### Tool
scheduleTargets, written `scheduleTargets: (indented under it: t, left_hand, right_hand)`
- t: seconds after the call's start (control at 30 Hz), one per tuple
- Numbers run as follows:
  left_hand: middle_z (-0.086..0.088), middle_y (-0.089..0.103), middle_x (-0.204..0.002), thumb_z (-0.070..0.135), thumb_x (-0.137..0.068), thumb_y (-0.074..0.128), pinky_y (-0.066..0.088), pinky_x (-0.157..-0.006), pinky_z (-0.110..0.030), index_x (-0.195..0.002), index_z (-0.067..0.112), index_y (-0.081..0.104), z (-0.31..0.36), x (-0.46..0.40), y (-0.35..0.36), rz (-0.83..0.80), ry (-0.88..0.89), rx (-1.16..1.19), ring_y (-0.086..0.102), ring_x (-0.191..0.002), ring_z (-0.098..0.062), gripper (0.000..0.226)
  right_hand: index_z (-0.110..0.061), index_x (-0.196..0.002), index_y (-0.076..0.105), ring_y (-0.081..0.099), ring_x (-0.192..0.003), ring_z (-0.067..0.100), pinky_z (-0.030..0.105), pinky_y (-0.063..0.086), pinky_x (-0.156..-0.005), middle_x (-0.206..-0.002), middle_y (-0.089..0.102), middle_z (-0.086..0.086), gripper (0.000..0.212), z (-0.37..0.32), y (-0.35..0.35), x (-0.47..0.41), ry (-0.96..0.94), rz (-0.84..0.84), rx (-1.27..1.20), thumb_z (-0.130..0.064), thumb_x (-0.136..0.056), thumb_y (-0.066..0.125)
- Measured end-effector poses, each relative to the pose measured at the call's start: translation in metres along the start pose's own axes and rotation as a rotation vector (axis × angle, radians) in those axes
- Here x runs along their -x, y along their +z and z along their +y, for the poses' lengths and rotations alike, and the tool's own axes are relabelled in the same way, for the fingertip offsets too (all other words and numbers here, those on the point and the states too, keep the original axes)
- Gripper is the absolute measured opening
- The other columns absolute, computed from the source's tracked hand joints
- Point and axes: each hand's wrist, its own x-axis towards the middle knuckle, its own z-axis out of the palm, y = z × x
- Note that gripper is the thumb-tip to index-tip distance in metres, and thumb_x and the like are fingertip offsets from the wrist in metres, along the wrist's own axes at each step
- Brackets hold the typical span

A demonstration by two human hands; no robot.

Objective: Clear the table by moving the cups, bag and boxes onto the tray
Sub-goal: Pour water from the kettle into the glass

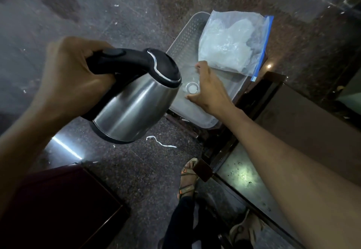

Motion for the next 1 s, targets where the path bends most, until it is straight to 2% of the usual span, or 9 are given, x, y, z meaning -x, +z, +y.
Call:
scheduleTargets:
  t: [0.07,0.13,0.17,0.23,0.33,0.47,0.53,0.73,1.0]
  left_hand:
    - [0.022,0.068,-0.069,0.018,-0.077,0.067,0.045,-0.050,-0.008,-0.098,0.011,0.072,0.005,0.004,0.001,-0.030,-0.020,0.002,0.061,-0.058,0.005,0.023]
    - [0.008,0.069,-0.065,0.026,-0.075,0.063,0.049,-0.051,-0.022,-0.089,0.012,0.075,0.016,0.005,0.004,-0.016,0.012,-0.039,0.063,-0.058,-0.007,0.023]
    - [-0.001,0.070,-0.067,0.025,-0.077,0.064,0.053,-0.055,-0.035,-0.088,0.012,0.076,0.019,0.005,0.005,-0.008,0.030,-0.074,0.065,-0.059,-0.013,0.021]
    - [-0.015,0.069,-0.070,0.014,-0.081,0.070,0.050,-0.056,-0.045,-0.089,0.008,0.078,0.022,0.000,0.007,-0.001,0.046,-0.125,0.068,-0.063,-0.031,0.013]
    - [-0.013,0.064,-0.066,0.006,-0.082,0.072,0.043,-0.050,-0.044,-0.087,0.006,0.077,0.025,-0.011,0.010,-0.009,0.059,-0.184,0.062,-0.058,-0.027,0.007]
    - [-0.016,0.057,-0.061,0.008,-0.077,0.066,0.036,-0.051,-0.028,-0.081,0.006,0.072,0.027,-0.026,0.013,-0.050,0.055,-0.259,0.051,-0.051,-0.018,0.008]
    - [-0.018,0.060,-0.065,0.009,-0.076,0.066,0.038,-0.053,-0.028,-0.087,0.006,0.075,0.029,-0.029,0.015,-0.074,0.065,-0.280,0.056,-0.055,-0.022,0.014]
    - [-0.007,0.055,-0.059,0.005,-0.081,0.067,0.036,-0.050,-0.026,-0.080,0.006,0.072,0.041,-0.036,0.024,-0.095,0.107,-0.291,0.054,-0.053,-0.022,0.004]
    - [-0.016,0.054,-0.061,0.005,-0.078,0.064,0.040,-0.049,-0.033,-0.074,0.006,0.065,0.047,-0.043,0.034,-0.108,0.138,-0.354,0.055,-0.055,-0.031,0.004]
  right_hand:
    - [-0.018,-0.138,0.033,0.063,-0.122,0.033,0.051,0.057,-0.093,-0.149,0.052,0.011,0.087,-0.004,0.008,-0.002,0.002,0.002,-0.020,-0.030,-0.075,0.092]
    - [-0.018,-0.140,0.033,0.062,-0.122,0.032,0.052,0.056,-0.094,-0.147,0.053,0.011,0.088,-0.006,0.014,-0.003,0.000,0.006,-0.037,-0.030,-0.075,0.092]
    - [-0.018,-0.141,0.033,0.061,-0.122,0.032,0.052,0.056,-0.094,-0.147,0.053,0.011,0.089,-0.005,0.016,-0.003,-0.004,0.010,-0.045,-0.030,-0.076,0.092]
    - [-0.018,-0.143,0.033,0.061,-0.122,0.033,0.053,0.055,-0.095,-0.146,0.053,0.012,0.090,-0.003,0.019,-0.002,-0.013,0.024,-0.062,-0.029,-0.076,0.092]
    - [-0.019,-0.142,0.035,0.061,-0.122,0.032,0.053,0.055,-0.095,-0.144,0.054,0.011,0.090,0.001,0.022,-0.002,-0.011,0.041,-0.079,-0.030,-0.074,0.092]
    - [-0.022,-0.142,0.037,0.060,-0.123,0.028,0.052,0.055,-0.095,-0.143,0.055,0.006,0.089,0.007,0.023,-0.003,-0.009,0.034,-0.090,-0.033,-0.074,0.092]
    - [-0.023,-0.142,0.038,0.060,-0.122,0.026,0.050,0.056,-0.095,-0.143,0.055,0.005,0.088,0.009,0.023,-0.003,-0.010,0.035,-0.093,-0.034,-0.073,0.093]
    - [-0.022,-0.142,0.041,0.061,-0.121,0.022,0.040,0.053,-0.098,-0.139,0.058,0.003,0.090,0.018,0.025,-0.001,-0.003,0.055,-0.151,-0.032,-0.071,0.095]
    - [-0.021,-0.137,0.045,0.063,-0.113,0.021,0.034,0.052,-0.092,-0.136,0.061,0.001,0.086,0.022,0.025,-0.003,0.005,0.056,-0.166,-0.031,-0.068,0.096]
